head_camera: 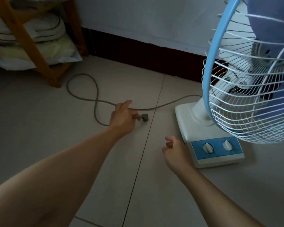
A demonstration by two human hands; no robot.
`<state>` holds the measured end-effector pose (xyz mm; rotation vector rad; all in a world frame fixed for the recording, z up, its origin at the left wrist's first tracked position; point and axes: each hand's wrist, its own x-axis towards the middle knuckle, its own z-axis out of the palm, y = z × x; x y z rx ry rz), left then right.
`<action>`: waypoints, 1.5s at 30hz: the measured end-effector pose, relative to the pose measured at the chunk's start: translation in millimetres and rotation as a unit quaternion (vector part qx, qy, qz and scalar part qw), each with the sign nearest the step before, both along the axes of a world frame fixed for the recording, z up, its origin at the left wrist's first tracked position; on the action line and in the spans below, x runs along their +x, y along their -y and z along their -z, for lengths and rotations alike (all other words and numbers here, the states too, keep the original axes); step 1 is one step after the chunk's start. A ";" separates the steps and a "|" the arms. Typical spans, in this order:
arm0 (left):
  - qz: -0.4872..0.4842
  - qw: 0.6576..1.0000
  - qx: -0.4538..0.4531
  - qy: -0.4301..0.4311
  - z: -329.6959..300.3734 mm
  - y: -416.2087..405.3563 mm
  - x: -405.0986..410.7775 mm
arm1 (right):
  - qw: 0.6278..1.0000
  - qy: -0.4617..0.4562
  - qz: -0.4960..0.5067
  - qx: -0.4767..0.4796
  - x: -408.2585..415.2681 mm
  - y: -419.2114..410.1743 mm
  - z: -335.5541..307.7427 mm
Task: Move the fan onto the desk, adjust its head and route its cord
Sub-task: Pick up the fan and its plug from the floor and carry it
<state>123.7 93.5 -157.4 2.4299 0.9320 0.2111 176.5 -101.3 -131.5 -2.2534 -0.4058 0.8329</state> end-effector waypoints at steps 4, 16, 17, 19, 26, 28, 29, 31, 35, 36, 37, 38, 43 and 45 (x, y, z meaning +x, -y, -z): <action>0.058 0.991 -0.003 -0.124 2.0 -18.9 15.0 | 1.000 0.000 0.015 0.009 2.2 -2.6 3.1; 0.072 0.954 0.158 -0.245 5.3 -6.2 10.2 | 1.000 0.020 0.019 0.012 5.2 -2.1 5.6; 0.068 0.957 0.161 -0.234 4.4 -3.2 9.5 | 1.000 0.022 0.019 0.011 4.7 -1.0 5.9; 0.058 0.967 0.144 -0.201 1.2 2.3 8.1 | 0.999 0.021 0.024 0.014 1.9 1.3 5.0; -0.060 0.978 -0.159 -0.121 -20.5 47.9 11.0 | 0.994 0.072 0.075 0.022 4.8 25.7 -9.2; -0.099 0.961 -0.240 -0.096 -29.2 68.0 15.1 | 0.991 0.098 0.093 0.018 11.7 37.8 -13.2; -0.113 0.950 -0.281 -0.081 -33.4 80.3 18.7 | 0.988 0.111 0.103 0.016 16.7 46.4 -16.3; -0.134 0.919 -0.367 -0.057 -38.8 100.4 23.5 | 0.984 0.132 0.119 0.009 26.6 58.6 -19.8; -0.161 0.856 -0.490 -0.018 -45.9 137.0 40.1 | 0.971 0.177 0.159 -0.021 53.6 85.0 -21.8; -0.168 0.845 -0.508 -0.011 -45.8 144.3 45.2 | 0.968 0.186 0.166 -0.031 61.5 90.4 -20.8; -0.176 0.836 -0.520 -0.006 -44.0 150.4 49.9 | 0.965 0.190 0.173 -0.042 69.8 95.6 -19.2; -0.186 0.829 -0.527 -0.002 -41.6 156.1 55.2 | 0.964 0.190 0.179 -0.055 78.2 101.0 -17.2; -0.251 0.830 -0.496 0.040 -23.0 169.7 77.5 | 0.974 0.127 0.178 -0.059 112.2 111.9 -1.0; -0.256 0.844 -0.468 0.054 -12.8 172.6 84.9 | 0.978 0.107 0.167 -0.068 121.3 111.0 6.3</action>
